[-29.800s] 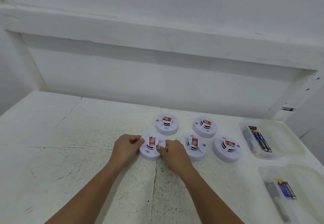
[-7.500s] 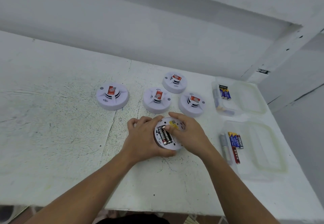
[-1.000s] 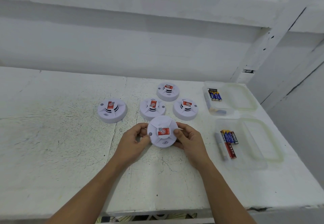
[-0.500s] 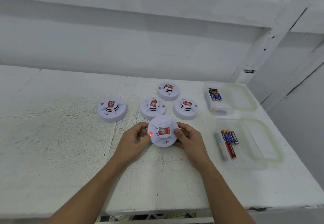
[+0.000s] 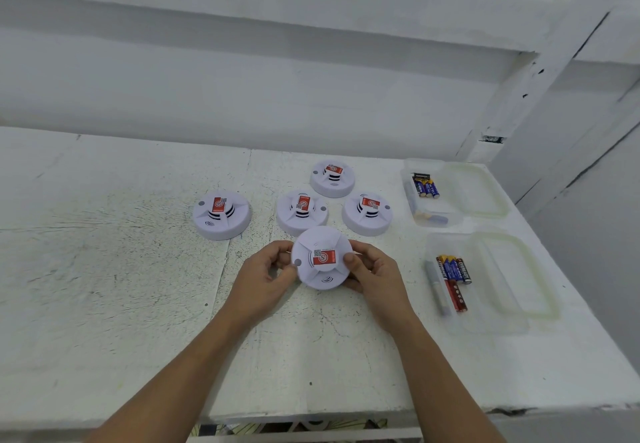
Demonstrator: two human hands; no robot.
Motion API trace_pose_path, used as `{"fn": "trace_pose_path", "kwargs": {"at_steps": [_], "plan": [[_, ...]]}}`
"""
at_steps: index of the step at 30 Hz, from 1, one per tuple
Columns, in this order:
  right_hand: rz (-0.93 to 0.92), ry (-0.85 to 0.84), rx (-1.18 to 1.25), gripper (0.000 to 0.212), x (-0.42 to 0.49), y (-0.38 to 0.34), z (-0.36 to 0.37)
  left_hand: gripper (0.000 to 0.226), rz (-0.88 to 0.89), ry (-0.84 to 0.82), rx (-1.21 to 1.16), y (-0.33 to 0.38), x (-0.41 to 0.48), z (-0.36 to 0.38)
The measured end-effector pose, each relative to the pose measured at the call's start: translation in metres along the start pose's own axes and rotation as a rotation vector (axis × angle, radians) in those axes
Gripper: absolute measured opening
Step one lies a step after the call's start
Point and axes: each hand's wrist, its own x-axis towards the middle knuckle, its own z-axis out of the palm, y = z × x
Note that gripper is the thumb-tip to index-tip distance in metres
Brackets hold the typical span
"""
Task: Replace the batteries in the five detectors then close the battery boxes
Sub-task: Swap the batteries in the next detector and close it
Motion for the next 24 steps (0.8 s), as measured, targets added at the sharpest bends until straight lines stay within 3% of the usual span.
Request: {"fn": "trace_pose_path", "kwargs": {"at_steps": [24], "plan": [[0.008, 0.009, 0.012, 0.021, 0.0009, 0.0022, -0.0014, 0.025, -0.005, -0.002, 0.025, -0.0021, 0.0010, -0.0004]]}}
